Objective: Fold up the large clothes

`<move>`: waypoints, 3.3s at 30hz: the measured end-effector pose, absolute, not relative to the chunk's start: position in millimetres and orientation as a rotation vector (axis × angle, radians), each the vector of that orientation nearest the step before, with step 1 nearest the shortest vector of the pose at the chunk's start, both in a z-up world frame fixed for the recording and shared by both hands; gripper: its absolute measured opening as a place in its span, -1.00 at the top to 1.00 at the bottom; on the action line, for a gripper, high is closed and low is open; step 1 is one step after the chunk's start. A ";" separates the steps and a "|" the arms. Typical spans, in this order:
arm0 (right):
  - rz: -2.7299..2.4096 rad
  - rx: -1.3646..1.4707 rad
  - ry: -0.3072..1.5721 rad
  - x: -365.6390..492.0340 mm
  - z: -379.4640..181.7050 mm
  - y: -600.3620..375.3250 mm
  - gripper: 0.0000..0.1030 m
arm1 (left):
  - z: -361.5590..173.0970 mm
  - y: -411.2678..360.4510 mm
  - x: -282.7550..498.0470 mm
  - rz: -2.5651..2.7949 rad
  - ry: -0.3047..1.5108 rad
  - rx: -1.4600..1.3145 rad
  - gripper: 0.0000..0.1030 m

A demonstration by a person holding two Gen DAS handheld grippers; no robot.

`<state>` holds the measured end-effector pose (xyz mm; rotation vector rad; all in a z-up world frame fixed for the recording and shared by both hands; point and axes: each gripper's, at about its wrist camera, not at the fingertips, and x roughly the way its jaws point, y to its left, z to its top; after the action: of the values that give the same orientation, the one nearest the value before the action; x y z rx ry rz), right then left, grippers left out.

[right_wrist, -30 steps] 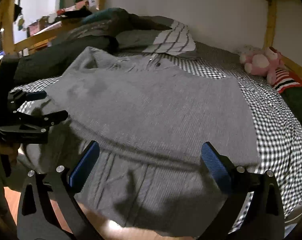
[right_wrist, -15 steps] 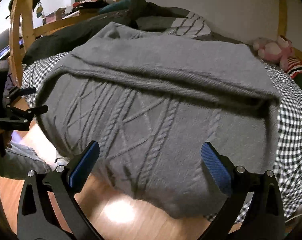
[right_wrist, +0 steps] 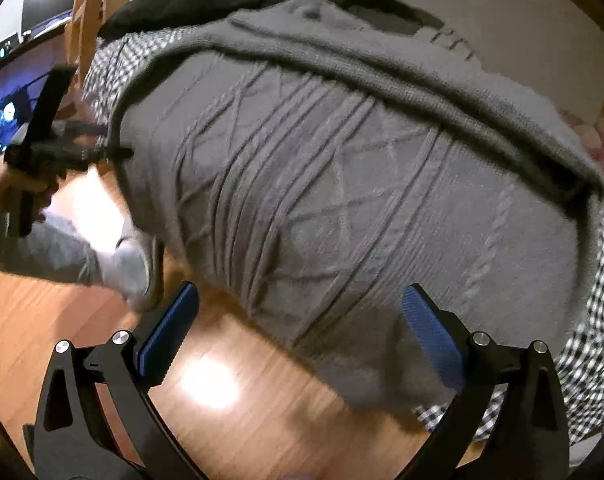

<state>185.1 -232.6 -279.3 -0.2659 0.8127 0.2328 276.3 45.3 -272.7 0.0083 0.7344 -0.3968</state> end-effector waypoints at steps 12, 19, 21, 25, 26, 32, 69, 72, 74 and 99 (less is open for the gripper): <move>0.159 -0.082 0.951 179.8 -331.7 -278.9 -0.94 | -274.5 108.7 262.1 -0.373 0.756 -0.114 -0.14; 0.060 -0.017 0.978 173.7 -352.1 -318.3 -0.94 | -265.3 86.8 266.8 -0.386 0.807 -0.052 -0.07; 0.034 -0.021 0.943 167.4 -353.7 -328.5 -0.94 | -264.0 88.2 273.2 -0.370 0.864 -0.078 0.36; 0.004 0.029 0.957 160.9 -367.6 -356.8 -0.93 | -255.6 94.5 282.3 -0.365 0.890 -0.111 0.65; -0.008 0.071 0.966 160.2 -371.9 -366.9 -0.93 | -251.6 94.2 282.0 -0.370 0.898 -0.096 0.69; 0.021 0.381 0.920 159.5 -388.6 -420.3 -0.93 | -217.7 79.7 275.5 -0.433 0.933 -0.043 0.80; 0.658 0.562 1.080 141.8 -354.2 -393.5 0.86 | -185.8 51.9 265.7 -0.454 1.072 0.079 0.82; 0.686 0.567 0.999 135.8 -305.6 -394.7 0.86 | -180.6 47.3 260.3 -0.476 1.046 0.085 0.82; 0.691 0.592 0.945 131.6 -288.1 -406.1 0.86 | -173.0 45.6 257.7 -0.488 1.026 0.080 0.82; 0.185 0.857 0.885 375.7 -153.9 -539.4 0.79 | -84.5 -4.6 489.4 -0.499 0.977 -0.018 0.72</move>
<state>375.7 -539.4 -153.9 0.8574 0.8853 0.1849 489.4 -4.6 -84.5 -0.0184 0.9771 -0.4988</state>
